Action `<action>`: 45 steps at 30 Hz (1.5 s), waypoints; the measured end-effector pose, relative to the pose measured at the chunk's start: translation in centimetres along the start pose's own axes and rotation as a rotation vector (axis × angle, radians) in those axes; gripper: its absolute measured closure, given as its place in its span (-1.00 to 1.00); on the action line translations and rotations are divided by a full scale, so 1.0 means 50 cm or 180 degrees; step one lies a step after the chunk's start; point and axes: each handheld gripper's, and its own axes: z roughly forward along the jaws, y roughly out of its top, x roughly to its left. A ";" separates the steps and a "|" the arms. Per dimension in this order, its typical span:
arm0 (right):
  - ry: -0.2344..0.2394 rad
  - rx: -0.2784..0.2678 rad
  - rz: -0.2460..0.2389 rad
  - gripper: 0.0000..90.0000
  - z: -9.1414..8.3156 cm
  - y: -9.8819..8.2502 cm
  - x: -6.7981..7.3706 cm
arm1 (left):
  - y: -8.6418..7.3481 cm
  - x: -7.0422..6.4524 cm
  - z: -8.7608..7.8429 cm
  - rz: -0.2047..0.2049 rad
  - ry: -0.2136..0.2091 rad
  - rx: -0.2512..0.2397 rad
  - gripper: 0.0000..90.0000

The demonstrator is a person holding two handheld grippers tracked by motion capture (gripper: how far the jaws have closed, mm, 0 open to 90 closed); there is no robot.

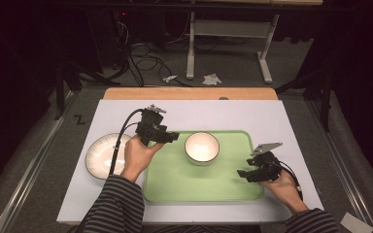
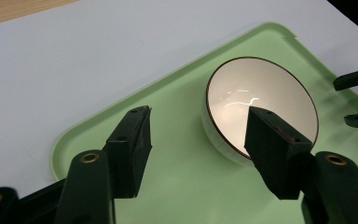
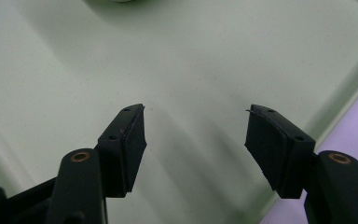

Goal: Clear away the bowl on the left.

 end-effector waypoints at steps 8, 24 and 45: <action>0.0002 0.0017 0.0011 -0.13 -0.001 0.000 0.000 | -0.003 -0.005 -0.017 0.0070 -0.0027 0.0018 -0.09; 0.0016 0.0034 0.0015 -0.13 0.002 -0.001 0.000 | -0.008 0.002 -0.049 0.0026 -0.0065 0.0018 -0.10; 0.0010 0.0053 0.0009 -0.13 0.002 0.000 0.000 | -0.040 0.007 -0.109 0.0077 -0.0019 -0.0050 -0.12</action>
